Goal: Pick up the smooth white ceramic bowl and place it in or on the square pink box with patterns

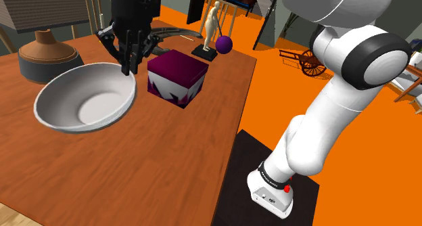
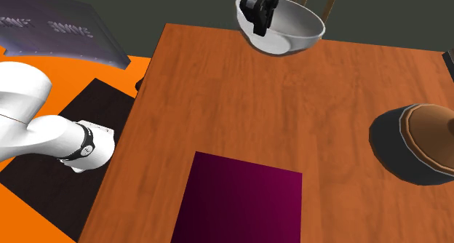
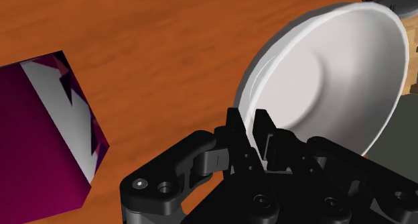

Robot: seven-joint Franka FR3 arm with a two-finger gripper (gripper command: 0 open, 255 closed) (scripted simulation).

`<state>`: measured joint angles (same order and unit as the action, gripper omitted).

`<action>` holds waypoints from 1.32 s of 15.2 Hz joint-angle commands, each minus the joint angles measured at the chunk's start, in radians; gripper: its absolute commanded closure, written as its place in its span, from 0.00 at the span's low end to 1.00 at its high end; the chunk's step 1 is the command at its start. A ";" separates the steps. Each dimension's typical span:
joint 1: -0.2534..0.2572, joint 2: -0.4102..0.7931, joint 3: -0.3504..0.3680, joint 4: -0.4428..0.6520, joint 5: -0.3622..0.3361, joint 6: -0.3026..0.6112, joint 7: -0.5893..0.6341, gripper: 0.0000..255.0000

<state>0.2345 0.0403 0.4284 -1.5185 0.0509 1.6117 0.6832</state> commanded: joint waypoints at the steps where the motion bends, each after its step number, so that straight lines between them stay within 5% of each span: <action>1: 0.001 0.008 0.001 0.038 -0.003 -0.030 0.003 1.00; 9: 0.015 0.062 0.009 0.212 -0.028 -0.153 0.025 1.00; 20: -0.145 -0.062 -0.132 0.120 0.037 -0.197 -0.260 1.00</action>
<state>0.1034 -0.0105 0.3103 -1.3886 0.0834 1.4171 0.4526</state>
